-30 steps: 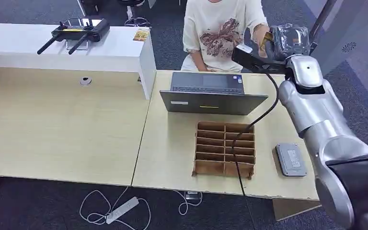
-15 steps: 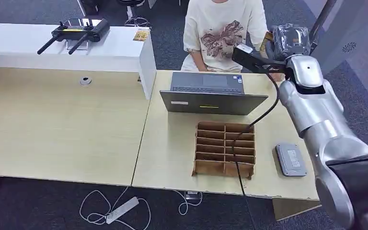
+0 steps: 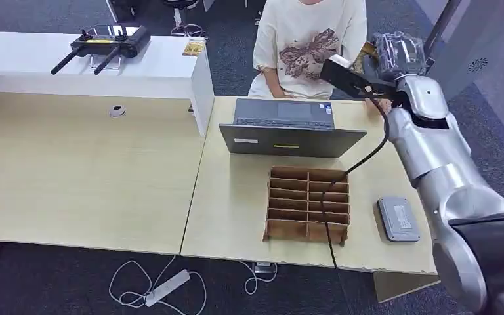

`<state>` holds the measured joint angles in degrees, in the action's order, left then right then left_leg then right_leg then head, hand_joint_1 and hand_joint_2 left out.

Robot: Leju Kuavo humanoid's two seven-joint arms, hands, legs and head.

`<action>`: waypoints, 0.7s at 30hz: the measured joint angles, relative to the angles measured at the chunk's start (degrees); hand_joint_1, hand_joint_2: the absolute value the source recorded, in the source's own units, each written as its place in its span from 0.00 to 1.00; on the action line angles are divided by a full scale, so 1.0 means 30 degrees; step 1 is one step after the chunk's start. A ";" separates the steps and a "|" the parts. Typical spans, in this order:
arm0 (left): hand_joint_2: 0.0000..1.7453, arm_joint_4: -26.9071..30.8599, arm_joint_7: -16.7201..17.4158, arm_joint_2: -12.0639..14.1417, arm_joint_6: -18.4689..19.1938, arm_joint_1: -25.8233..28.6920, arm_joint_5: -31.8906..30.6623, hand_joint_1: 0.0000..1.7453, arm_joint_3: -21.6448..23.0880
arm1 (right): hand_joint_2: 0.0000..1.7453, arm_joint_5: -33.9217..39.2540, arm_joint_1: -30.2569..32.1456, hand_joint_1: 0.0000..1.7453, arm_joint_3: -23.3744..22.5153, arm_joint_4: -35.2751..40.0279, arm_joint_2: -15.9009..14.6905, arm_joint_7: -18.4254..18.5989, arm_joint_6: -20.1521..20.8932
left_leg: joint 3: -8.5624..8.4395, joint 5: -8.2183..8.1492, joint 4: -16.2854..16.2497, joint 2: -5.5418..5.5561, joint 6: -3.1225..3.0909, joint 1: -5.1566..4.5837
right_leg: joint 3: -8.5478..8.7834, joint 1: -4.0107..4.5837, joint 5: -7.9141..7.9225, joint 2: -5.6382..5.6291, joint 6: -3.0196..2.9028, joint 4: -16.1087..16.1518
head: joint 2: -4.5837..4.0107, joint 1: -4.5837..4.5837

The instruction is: Pass the card to the sensor for recognition and then transmit it.

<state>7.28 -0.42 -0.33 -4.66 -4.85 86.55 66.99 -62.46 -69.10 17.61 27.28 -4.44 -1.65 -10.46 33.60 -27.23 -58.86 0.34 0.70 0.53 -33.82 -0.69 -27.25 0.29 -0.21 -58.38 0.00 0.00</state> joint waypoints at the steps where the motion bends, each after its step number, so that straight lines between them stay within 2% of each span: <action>1: 0.00 0.0000 0.0000 0.0000 -0.0080 0.0004 0.0175 0.00 -0.0007 | 1.00 0.1467 0.0055 1.00 -0.0343 0.0007 -0.0022 -0.1066 0.0934 | -0.0015 0.0000 -0.0002 -0.0001 0.0000 0.0000 | -0.0009 0.0001 0.0000 -0.0001 0.0000 0.0010 | 0.0000 0.0007; 2: 0.00 0.0000 0.0000 -0.0007 -0.0174 0.0024 0.0385 0.00 -0.0007 | 1.00 0.3952 0.0284 1.00 -0.1115 0.0188 -0.0334 -0.2802 0.2691 | -0.0016 -0.0001 -0.0003 0.0001 -0.0001 0.0003 | 0.0010 0.0000 0.0000 -0.0002 0.0000 0.0012 | 0.0000 0.0000; 5: 0.00 0.0000 -0.0080 -0.0029 -0.0291 0.0137 0.0590 0.00 -0.0007 | 1.00 0.9619 0.1452 1.00 -0.3696 0.0992 -0.0956 -0.5805 0.6545 | -0.0020 -0.0002 -0.0015 0.0111 -0.0004 0.0004 | 0.0047 0.0006 -0.0009 0.0089 0.0014 0.0035 | 0.0000 0.0008; 8: 0.00 0.0000 -0.0181 -0.0029 -0.0321 0.0361 0.0699 0.00 -0.0007 | 1.00 1.3047 0.2513 1.00 -0.5308 0.1980 -0.2117 -0.6410 0.8760 | -0.0002 -0.0006 -0.0015 0.0165 -0.0010 0.0005 | 0.0079 0.0006 -0.0014 0.0149 0.0022 0.0051 | 0.0000 0.0000; 12: 0.00 0.0000 -0.0226 -0.0022 -0.0437 0.0366 0.0728 0.00 -0.0007 | 1.00 1.5658 0.3484 1.00 -0.6016 0.2942 -0.3356 -0.6417 0.9688 | -0.0007 -0.0024 -0.0022 0.0112 -0.0036 -0.0009 | 0.0077 -0.0002 -0.0004 0.0106 0.0037 0.0069 | 0.0000 0.0001; 15: 0.00 0.0000 -0.0226 -0.0022 -0.0466 0.0353 0.0728 0.00 -0.0007 | 1.00 1.6726 0.3848 1.00 -0.6061 0.3293 -0.4081 -0.6453 0.9966 | -0.0018 -0.0027 -0.0022 0.0077 -0.0040 -0.0009 | 0.0071 -0.0003 0.0000 0.0065 0.0042 0.0071 | 0.0000 0.0000; 21: 0.00 0.0000 -0.0226 -0.0029 -0.0474 0.0338 0.0765 0.00 -0.0007 | 1.00 1.9145 0.4513 1.00 -0.6053 0.3709 -0.4904 -0.6562 1.0286 | -0.0020 -0.0024 -0.0023 0.0086 -0.0038 0.0004 | 0.0074 0.0001 0.0000 0.0066 0.0042 0.0064 | 0.0000 0.0000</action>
<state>7.28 -1.09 -0.42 -6.08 -3.83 88.85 66.97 -5.02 -55.56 -0.55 38.40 -19.15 -21.33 20.39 33.54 -27.31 -58.93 0.60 0.59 0.55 -33.60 -0.69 -27.25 0.49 -0.08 -58.19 0.00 0.00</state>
